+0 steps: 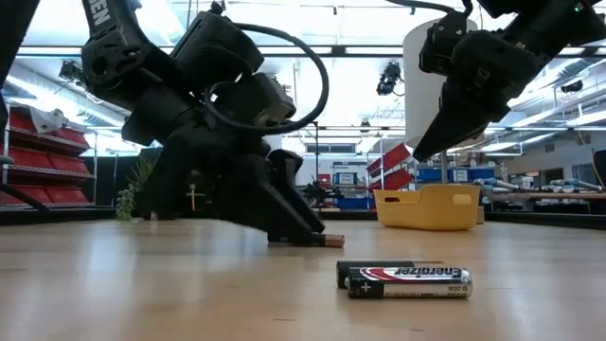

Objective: Sort batteries
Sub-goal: Put the black battery into the yellow bin

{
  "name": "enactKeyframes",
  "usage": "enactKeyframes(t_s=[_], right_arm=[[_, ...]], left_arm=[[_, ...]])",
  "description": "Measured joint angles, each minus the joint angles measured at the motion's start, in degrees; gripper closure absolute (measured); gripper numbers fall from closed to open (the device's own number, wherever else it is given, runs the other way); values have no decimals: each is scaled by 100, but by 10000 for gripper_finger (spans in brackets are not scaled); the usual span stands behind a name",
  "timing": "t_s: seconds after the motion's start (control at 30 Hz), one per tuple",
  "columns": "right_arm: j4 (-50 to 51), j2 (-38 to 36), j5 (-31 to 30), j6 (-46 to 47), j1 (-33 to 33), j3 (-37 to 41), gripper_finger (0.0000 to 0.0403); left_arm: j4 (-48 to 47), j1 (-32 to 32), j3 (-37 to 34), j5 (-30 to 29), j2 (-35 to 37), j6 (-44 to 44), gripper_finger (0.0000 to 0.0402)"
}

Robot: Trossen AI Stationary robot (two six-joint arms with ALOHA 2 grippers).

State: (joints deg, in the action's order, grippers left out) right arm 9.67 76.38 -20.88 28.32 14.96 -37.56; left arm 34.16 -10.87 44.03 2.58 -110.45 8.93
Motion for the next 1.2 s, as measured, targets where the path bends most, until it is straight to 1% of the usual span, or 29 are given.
enactKeyframes(t_s=[0.07, 0.17, 0.37, 0.5, 0.67, 0.83, 0.93, 1.0, 1.17, 1.2], right_arm=[[0, 0, -2, 0, 0, 0, 403], [-4, 0, -1, 0, 0, 0, 403], [-8, 0, -1, -2, 0, 0, 403], [-28, 0, -1, -2, 0, -2, 403], [-81, -2, 6, 17, 2, -4, 403], [-19, -2, 154, 13, 86, -4, 403], [39, -2, 168, 17, 111, -4, 403], [45, -2, 166, 19, 135, -4, 403], [45, -2, 164, 49, 215, -4, 403], [46, -2, 164, 46, 234, -4, 403]], left_arm=[[128, 4, 2, -1, 0, 47, 240], [76, 2, 3, 3, 0, 268, 240], [229, 35, 4, 17, -7, 309, 240], [290, 267, 221, 23, -388, 313, 240], [330, 487, 715, 326, -953, 133, 240], [366, 522, 826, 349, -1042, -42, 240], [155, 520, 817, 292, -812, -59, 241], [-276, 540, 781, 126, -493, -26, 241], [-1436, 775, 806, -589, 777, 185, 241], [-1659, 855, 804, -659, 1009, 232, 241]])
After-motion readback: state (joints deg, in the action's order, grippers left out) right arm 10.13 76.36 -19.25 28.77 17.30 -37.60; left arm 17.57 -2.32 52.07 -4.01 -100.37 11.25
